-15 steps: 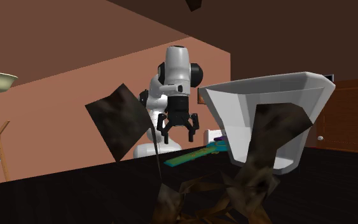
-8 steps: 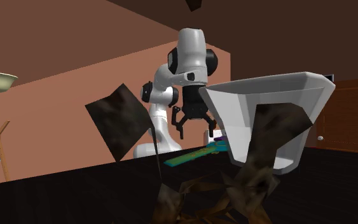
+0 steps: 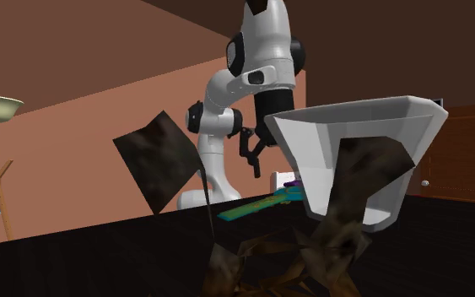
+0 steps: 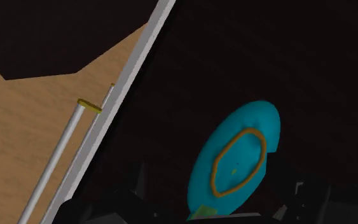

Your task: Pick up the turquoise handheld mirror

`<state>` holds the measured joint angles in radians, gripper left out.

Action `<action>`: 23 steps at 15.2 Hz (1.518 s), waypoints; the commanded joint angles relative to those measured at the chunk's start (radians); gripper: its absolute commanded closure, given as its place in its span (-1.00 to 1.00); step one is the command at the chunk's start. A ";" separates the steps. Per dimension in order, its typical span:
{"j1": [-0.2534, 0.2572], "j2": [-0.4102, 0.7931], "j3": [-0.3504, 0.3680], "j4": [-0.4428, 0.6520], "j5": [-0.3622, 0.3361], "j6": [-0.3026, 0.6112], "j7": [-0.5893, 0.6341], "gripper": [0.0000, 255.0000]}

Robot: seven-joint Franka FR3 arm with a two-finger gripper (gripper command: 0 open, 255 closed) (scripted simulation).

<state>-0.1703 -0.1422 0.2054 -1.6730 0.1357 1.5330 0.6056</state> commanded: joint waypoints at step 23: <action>-0.021 0.158 -0.008 0.103 -0.001 0.053 0.185 1.00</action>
<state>-0.1920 0.0017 0.1964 -1.5789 0.1385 1.6021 0.7876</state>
